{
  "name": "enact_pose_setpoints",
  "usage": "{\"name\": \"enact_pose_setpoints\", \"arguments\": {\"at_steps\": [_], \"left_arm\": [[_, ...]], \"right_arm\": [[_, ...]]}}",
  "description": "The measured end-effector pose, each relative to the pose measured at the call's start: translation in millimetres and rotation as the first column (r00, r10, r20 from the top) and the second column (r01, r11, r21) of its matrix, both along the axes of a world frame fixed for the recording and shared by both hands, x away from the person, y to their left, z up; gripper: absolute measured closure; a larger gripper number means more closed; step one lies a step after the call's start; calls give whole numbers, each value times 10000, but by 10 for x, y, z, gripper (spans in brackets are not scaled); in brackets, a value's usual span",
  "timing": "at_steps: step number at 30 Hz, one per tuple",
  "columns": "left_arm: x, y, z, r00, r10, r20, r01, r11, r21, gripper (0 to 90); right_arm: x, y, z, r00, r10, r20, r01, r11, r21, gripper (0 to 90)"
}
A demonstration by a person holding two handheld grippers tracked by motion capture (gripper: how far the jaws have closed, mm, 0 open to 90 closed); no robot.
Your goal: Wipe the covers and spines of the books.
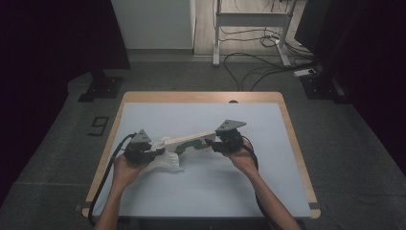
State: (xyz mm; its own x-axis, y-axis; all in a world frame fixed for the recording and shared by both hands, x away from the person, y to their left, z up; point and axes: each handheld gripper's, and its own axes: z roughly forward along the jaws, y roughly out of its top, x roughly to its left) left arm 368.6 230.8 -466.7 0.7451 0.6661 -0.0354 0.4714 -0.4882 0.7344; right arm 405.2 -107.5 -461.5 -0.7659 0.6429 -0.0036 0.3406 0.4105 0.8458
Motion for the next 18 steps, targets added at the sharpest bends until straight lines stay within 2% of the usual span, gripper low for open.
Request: {"name": "enact_pose_setpoints", "arguments": {"at_steps": [6,9,11,18], "left_arm": [[28,13,-258,9990,172,-402,-181,9996,-220,730],[41,32,-337,9983,216,-546,-242,9987,-458,729],[49,38,-357,9978,183,-630,-214,9986,-486,729],[48,43,-337,9983,149,-558,-174,9988,-447,729]], "right_arm": [[-2,4,0,10000,-7,37,7,10000,-37,485],[-5,10,1,10000,-20,18,20,10000,-69,482],[-9,21,3,10000,-3,-16,2,10000,-73,478],[-1,22,1,10000,-6,-9,6,10000,-44,477]]}}
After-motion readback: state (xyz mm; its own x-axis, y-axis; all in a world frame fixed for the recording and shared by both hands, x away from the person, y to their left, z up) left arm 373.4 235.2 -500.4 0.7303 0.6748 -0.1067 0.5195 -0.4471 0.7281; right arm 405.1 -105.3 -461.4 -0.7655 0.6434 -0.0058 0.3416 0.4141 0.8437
